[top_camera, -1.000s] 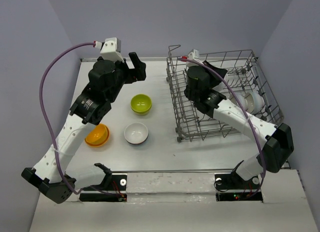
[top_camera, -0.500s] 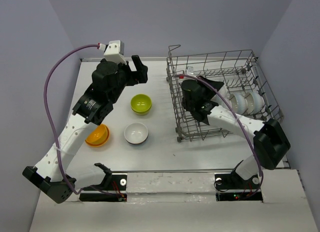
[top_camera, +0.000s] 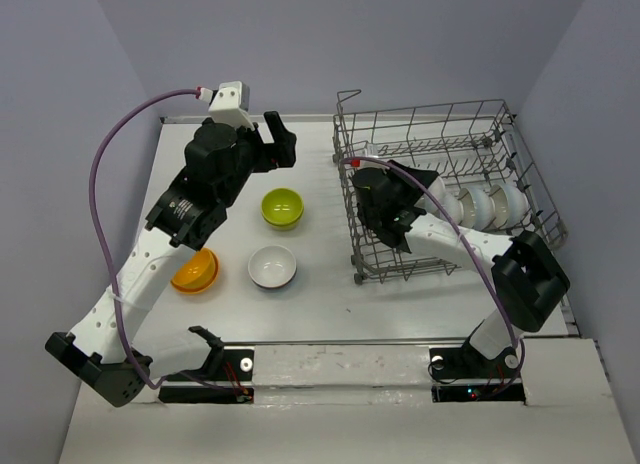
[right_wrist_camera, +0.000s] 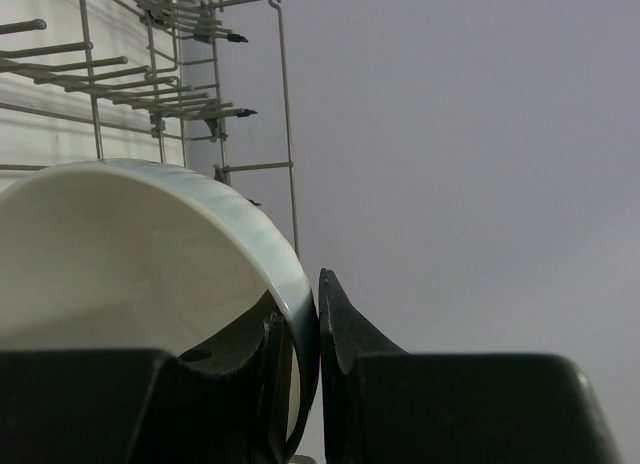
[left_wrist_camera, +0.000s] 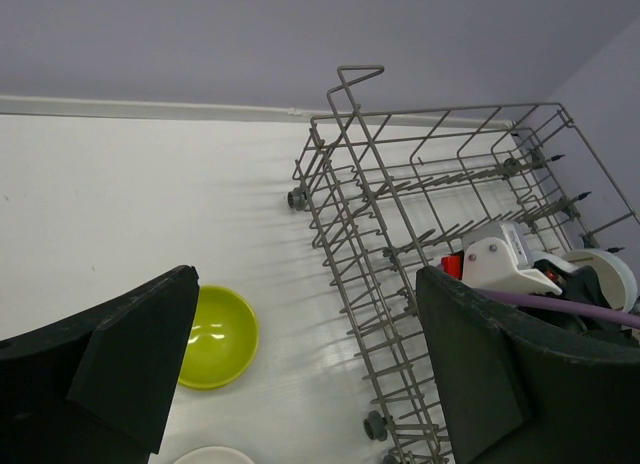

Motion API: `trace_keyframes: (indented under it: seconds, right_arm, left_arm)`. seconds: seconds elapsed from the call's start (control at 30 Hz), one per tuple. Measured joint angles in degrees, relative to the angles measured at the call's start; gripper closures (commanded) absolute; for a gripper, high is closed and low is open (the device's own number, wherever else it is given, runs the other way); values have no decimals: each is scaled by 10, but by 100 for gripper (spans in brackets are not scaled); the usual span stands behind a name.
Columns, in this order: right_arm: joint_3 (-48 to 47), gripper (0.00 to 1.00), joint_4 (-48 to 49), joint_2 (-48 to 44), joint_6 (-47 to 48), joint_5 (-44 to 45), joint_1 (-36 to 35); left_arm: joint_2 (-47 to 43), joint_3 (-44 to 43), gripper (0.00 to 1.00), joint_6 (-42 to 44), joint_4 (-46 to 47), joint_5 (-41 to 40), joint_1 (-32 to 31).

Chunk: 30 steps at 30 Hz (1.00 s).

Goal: Load the bowls into the dish rack
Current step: Insert the bowl into the dish rack.

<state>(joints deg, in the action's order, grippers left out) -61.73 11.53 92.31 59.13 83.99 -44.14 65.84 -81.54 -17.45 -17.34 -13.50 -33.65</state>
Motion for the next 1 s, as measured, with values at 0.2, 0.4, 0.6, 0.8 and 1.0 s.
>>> trace_keyframes:
  seconds: [0.2, 0.4, 0.6, 0.8, 1.0]
  right_arm:
    - [1, 99, 3, 0, 0, 0, -1]
    - [9, 99, 23, -1, 0, 0, -1]
    - [27, 99, 35, -12, 0, 0, -1]
    - [39, 99, 38, -21, -3, 0, -1]
    - [49, 99, 37, -30, -5, 0, -1]
  left_arm:
    - [1, 2, 1, 0, 0, 1, 0]
    - [4, 3, 1, 0, 0, 4, 0]
    - [9, 3, 1, 0, 0, 8, 0]
    - [12, 3, 1, 0, 0, 10, 0]
    - [12, 3, 1, 0, 0, 10, 0]
